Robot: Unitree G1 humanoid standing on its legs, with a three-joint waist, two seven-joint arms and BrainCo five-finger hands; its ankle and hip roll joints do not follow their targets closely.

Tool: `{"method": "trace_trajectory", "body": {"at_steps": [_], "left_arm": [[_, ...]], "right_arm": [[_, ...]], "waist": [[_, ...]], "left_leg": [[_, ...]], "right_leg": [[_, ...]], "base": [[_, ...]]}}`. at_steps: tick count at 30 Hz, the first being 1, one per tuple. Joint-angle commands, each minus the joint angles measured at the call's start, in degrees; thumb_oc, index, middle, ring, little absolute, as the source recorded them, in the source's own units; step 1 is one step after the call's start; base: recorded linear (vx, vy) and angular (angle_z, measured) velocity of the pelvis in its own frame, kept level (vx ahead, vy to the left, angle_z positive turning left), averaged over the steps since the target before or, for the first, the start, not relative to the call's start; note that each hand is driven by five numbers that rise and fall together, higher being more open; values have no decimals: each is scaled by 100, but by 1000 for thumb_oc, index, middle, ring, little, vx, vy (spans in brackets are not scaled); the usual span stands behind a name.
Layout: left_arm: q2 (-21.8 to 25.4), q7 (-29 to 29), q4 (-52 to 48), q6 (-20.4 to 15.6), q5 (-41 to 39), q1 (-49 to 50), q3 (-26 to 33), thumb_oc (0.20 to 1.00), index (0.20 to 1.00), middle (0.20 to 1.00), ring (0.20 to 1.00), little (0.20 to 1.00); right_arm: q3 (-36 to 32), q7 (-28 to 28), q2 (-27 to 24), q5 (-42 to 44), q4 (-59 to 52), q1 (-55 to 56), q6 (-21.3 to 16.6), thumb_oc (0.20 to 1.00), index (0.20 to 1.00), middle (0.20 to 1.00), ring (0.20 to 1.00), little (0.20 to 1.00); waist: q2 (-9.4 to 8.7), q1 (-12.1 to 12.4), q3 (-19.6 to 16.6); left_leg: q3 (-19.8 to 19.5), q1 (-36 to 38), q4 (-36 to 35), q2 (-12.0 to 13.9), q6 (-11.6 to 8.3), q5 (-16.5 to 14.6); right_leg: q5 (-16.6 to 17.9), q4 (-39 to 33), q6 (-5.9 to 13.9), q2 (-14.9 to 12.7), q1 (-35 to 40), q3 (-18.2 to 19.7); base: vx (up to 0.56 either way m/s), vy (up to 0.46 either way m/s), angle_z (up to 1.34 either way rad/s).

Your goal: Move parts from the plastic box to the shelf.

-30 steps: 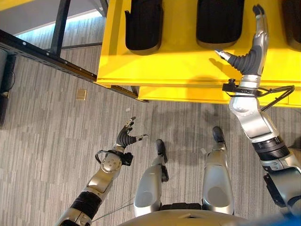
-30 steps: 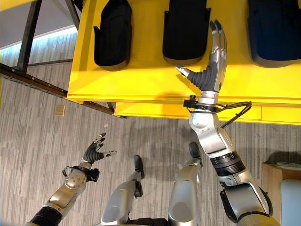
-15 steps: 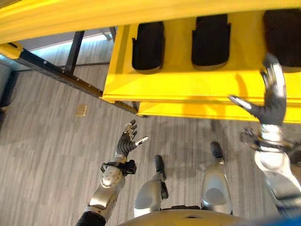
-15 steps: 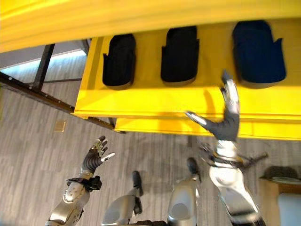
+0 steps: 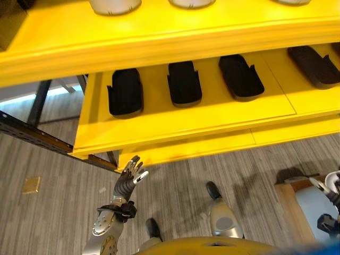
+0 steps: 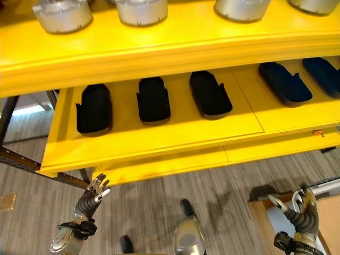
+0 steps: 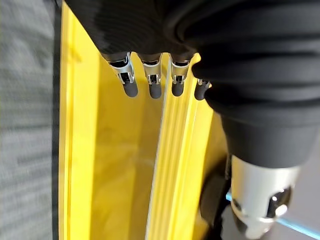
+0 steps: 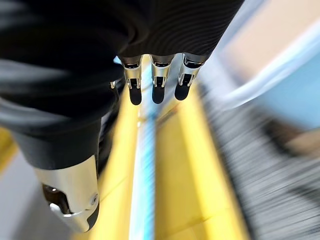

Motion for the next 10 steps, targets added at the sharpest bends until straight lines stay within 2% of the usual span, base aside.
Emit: {"method": "trace_trajectory", "body": {"at_steps": [1, 5, 10], "left_arm": [[348, -162, 108, -38, -217, -124, 466, 1000, 1000, 1000, 1000, 1000], [250, -247, 506, 122, -280, -225, 548, 1000, 1000, 1000, 1000, 1000], [157, -247, 730, -14, -135, -251, 618, 1000, 1000, 1000, 1000, 1000]], "right_arm": [[74, -36, 247, 7, -85, -580, -278, 1000, 1000, 1000, 1000, 1000], [246, -2, 273, -38, 241, -867, -198, 1000, 1000, 1000, 1000, 1000], [405, 34, 327, -136, 326, -978, -165, 1000, 1000, 1000, 1000, 1000]], "waist": [[-394, 122, 140], [-378, 235, 90], [-365, 305, 34]], "left_leg": [[142, 243, 71, 161, 53, -381], [98, 293, 71, 147, 57, -389], [58, 330, 71, 140, 58, -396]], "right_leg": [[-359, 153, -143, 133, 372, -607], [-382, 137, -182, 135, 471, -744], [-413, 128, -211, 125, 561, -878]], "base": [[0, 0, 0], [4, -15, 6], [14, 0, 8]]}}
